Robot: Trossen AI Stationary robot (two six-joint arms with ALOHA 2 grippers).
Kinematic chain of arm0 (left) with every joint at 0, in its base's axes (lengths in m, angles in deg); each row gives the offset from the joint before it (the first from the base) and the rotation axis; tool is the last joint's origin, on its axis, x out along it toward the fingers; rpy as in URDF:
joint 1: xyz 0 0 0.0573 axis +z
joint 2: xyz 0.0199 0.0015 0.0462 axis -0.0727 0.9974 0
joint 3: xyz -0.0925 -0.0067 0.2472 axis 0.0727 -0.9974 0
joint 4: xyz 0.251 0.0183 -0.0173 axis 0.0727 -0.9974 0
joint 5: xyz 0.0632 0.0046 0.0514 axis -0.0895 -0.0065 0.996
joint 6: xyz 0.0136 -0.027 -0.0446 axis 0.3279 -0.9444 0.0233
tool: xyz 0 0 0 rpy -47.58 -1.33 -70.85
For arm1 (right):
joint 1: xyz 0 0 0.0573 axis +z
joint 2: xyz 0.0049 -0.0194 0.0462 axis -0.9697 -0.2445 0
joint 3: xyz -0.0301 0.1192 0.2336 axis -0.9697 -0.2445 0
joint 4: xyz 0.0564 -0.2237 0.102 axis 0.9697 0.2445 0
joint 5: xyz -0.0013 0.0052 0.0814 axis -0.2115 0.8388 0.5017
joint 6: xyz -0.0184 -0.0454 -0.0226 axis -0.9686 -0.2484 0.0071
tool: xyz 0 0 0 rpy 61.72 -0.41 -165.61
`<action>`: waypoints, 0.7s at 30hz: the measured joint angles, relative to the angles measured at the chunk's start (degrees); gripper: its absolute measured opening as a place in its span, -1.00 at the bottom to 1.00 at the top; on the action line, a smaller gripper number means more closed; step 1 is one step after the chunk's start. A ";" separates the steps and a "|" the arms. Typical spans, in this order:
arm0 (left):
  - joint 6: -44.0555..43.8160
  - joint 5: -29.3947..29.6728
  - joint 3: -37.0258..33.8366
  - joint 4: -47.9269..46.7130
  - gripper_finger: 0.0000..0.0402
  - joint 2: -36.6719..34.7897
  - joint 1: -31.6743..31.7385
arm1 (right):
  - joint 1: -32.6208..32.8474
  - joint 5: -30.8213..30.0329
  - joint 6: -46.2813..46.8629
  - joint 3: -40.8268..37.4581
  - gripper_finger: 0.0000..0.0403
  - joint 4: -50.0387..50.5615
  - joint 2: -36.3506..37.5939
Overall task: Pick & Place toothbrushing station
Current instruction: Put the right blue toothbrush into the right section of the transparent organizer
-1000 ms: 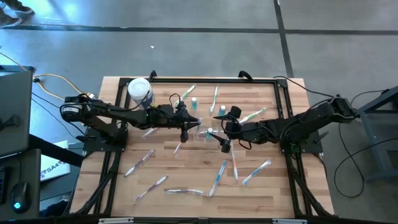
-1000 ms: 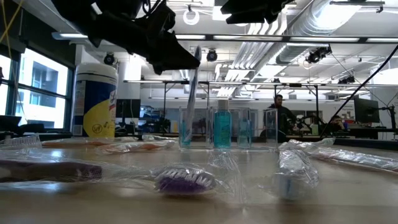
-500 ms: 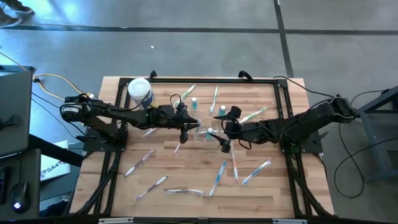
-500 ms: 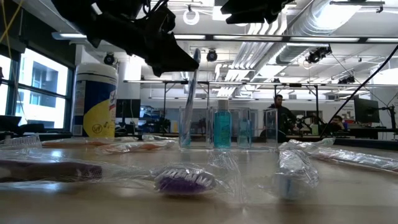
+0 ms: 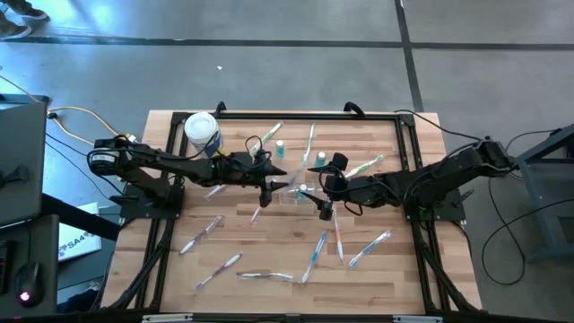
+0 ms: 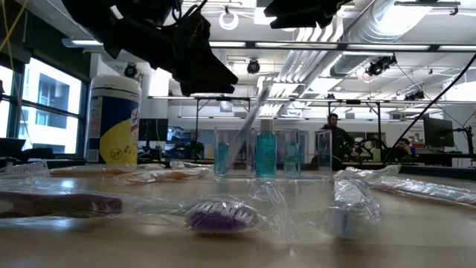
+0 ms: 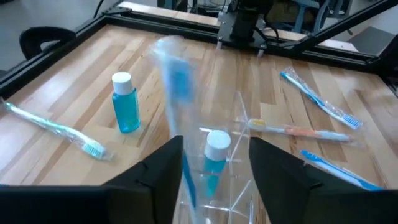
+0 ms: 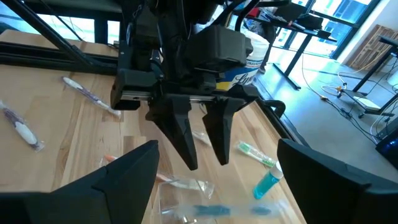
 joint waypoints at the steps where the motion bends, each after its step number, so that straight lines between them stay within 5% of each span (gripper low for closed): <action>1: -0.37 0.00 0.00 0.07 -0.01 0.00 0.00 | 0.00 0.00 0.00 0.00 0.59 0.00 0.00; 13: 2.66 -0.46 0.02 -3.01 0.17 -4.96 0.00 | 0.54 -5.81 -1.79 0.04 0.59 2.71 3.32; 17: 2.66 -0.46 0.02 -10.73 0.17 -10.76 0.00 | 0.54 -12.54 2.60 0.04 0.59 14.13 9.65; 21: 2.19 -1.41 0.02 -17.56 0.17 -15.03 0.00 | -0.38 -10.70 8.17 0.04 0.59 29.69 17.42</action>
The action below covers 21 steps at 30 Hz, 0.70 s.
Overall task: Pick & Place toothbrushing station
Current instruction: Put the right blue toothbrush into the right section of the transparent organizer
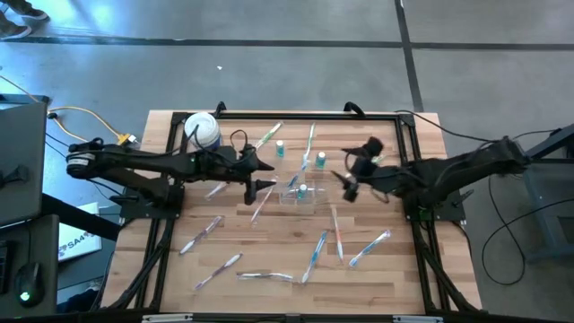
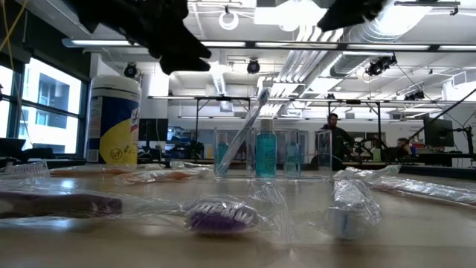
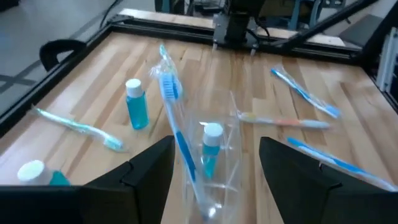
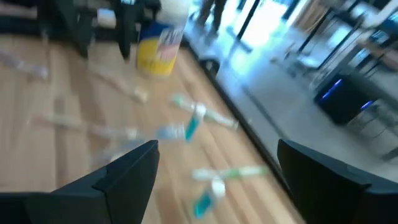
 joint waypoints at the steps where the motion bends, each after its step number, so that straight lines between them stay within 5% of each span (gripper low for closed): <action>1: -0.77 -0.60 0.00 -1.82 0.17 -0.74 0.00 | -0.26 1.47 1.05 0.02 0.59 3.58 1.43; 13: -5.09 -0.79 -0.02 -10.76 0.17 -0.93 -0.09 | -12.79 15.70 19.63 -0.04 0.59 29.40 6.16; 21: -5.69 -1.03 -0.02 -12.07 0.17 -1.07 -0.13 | -15.83 39.14 25.14 -0.04 0.59 25.48 4.96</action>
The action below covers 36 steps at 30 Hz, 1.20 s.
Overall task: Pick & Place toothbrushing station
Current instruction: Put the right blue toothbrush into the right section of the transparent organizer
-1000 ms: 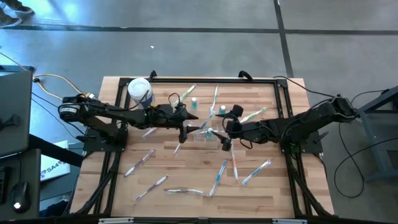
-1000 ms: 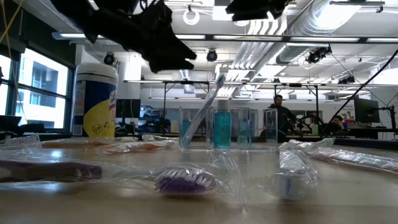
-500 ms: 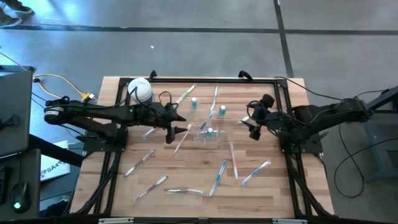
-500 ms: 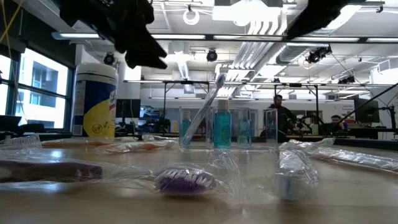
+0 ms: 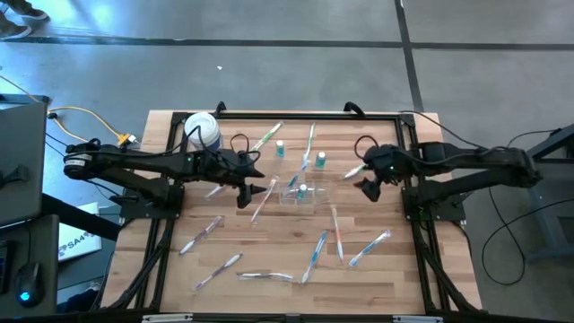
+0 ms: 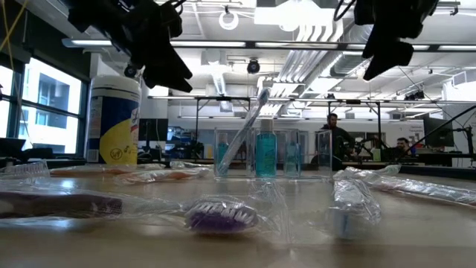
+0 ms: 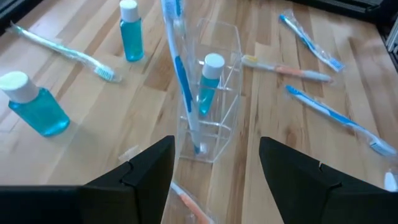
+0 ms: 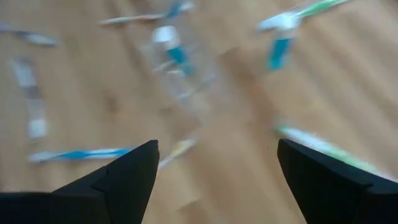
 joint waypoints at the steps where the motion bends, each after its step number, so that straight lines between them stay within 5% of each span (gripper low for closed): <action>1: -0.19 0.00 0.00 -0.24 0.17 0.00 0.00 | 0.51 2.16 0.86 0.00 0.59 -0.68 -0.28; 7: -0.11 -1.21 0.00 -1.13 0.17 0.00 0.00 | 6.03 11.31 0.39 0.00 0.59 -1.43 -2.54; 17: -0.35 -2.29 0.00 -1.34 0.17 0.00 -0.02 | 17.26 0.41 2.97 0.02 0.59 -5.41 -10.70; 25: -2.10 -2.27 0.00 -0.79 0.17 0.00 0.00 | 24.17 1.71 0.79 -0.02 0.39 0.46 -22.21; 36: -3.57 -2.25 0.00 1.10 0.17 0.00 0.00 | 30.29 11.46 5.84 -0.02 0.17 -0.43 -30.57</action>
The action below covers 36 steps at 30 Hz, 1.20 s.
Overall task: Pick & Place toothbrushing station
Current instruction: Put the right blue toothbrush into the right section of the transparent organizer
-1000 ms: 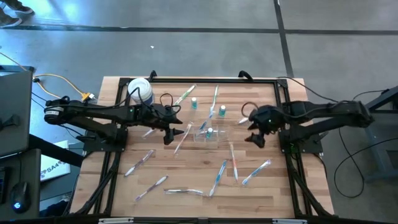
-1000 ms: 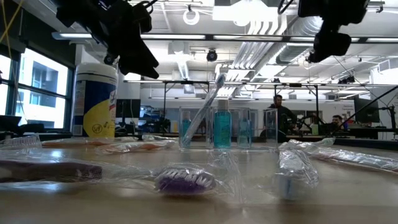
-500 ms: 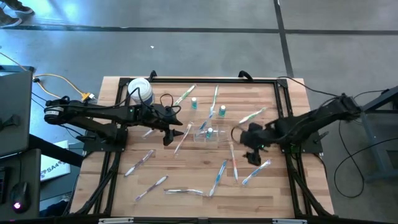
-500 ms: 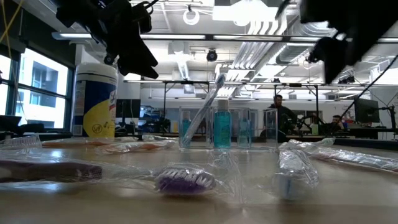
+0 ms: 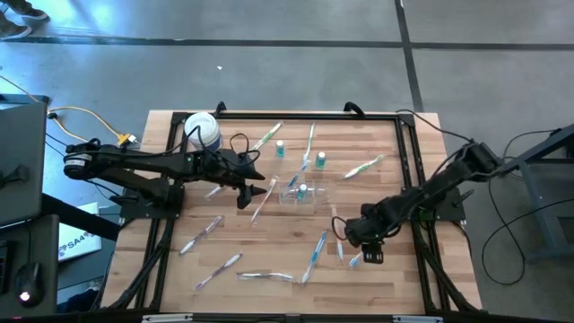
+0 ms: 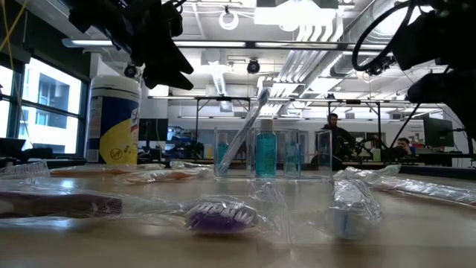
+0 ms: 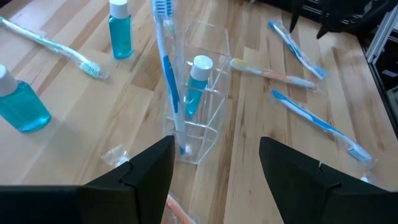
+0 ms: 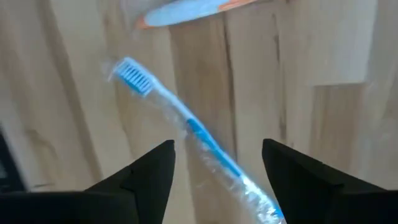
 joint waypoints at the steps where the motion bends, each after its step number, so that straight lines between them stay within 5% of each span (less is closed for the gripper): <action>1: -0.18 0.00 0.00 0.02 0.17 0.00 -0.01 | 0.58 -1.25 0.12 0.00 0.16 -0.26 -0.17; 8: -0.35 0.02 0.00 0.74 0.17 0.00 -0.02 | 4.88 -9.25 0.55 0.02 0.16 -2.15 -0.50; 20: 1.00 -0.94 0.00 1.35 0.17 0.00 -0.02 | 6.41 -8.27 7.38 0.02 0.16 -9.02 -0.50; 36: 1.95 -2.46 0.00 1.38 0.17 0.00 -0.01 | 9.07 -8.92 -3.50 0.00 0.16 -8.56 -6.78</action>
